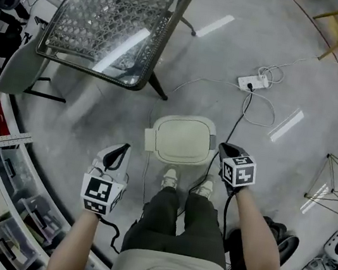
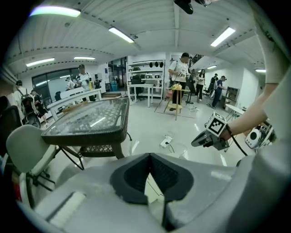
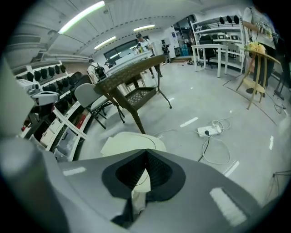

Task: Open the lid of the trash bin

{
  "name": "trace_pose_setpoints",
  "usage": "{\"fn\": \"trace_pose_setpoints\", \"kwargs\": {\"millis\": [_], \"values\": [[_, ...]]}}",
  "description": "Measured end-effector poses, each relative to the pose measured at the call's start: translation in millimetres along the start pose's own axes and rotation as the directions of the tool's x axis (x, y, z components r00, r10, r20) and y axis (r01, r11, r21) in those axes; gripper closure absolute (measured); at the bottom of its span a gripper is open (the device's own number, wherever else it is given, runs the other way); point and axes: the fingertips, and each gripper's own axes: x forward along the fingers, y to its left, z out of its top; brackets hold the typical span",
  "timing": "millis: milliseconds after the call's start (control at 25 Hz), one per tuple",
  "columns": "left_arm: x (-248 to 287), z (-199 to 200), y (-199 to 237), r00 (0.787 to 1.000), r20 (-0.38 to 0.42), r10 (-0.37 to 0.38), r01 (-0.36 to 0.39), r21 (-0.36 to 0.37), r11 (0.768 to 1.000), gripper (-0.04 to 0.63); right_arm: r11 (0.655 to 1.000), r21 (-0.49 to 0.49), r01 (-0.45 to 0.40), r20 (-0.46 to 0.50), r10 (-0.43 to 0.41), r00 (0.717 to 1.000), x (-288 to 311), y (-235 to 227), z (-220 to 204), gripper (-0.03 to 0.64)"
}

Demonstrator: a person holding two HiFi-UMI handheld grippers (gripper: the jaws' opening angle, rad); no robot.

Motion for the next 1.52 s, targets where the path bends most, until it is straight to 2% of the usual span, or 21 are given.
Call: {"fn": "trace_pose_setpoints", "kwargs": {"millis": [240,400,560,720,880,1000,1160,1320,1520], "values": [[37.3,-62.5,7.7,0.997,-0.074,0.0,-0.003,-0.042,0.999,0.594,1.0,0.025,-0.013,-0.1,0.016,0.995,64.1,-23.7,-44.8,0.614],[47.3,-87.7,15.1,0.995,-0.101,0.003,-0.011,-0.082,0.997,0.594,0.999,0.027,-0.023,-0.15,0.027,0.988,90.6,-25.2,-64.5,0.614],[50.1,-100.2,20.6,0.993,-0.114,0.006,-0.016,-0.089,0.996,0.594,0.999,0.049,-0.005,-0.195,0.015,0.981,103.9,-33.5,-82.1,0.614],[48.9,-104.3,31.2,0.993,-0.115,0.019,-0.029,-0.086,0.996,0.594,0.993,0.11,-0.044,-0.193,0.064,0.979,106.2,-38.7,-82.1,0.614],[36.7,-99.7,40.0,0.994,-0.103,0.038,-0.047,-0.088,0.995,0.594,0.996,0.091,-0.019,-0.214,0.039,0.976,102.2,-33.4,-79.0,0.614],[21.1,-91.7,47.7,0.995,-0.091,0.05,-0.058,-0.087,0.995,0.594,0.994,0.112,0.008,-0.147,0.009,0.989,88.8,-21.4,-58.7,0.614],[-2.7,-69.4,58.4,0.996,-0.061,0.064,-0.07,-0.091,0.993,0.594,0.993,0.115,0.037,0.006,-0.038,0.999,44.4,-2.8,-3.9,0.614],[-28.5,-32.5,62.7,0.998,-0.012,0.068,-0.069,-0.086,0.994,0.594,0.991,0.131,0.032,0.141,-0.051,0.989,-19.4,19.6,52.4,0.614],[-68.9,21.3,65.7,0.996,0.055,0.07,-0.066,-0.066,0.996,0.594,0.996,0.09,0.029,0.26,-0.051,0.964,-107.2,58.2,102.9,0.614]]}}
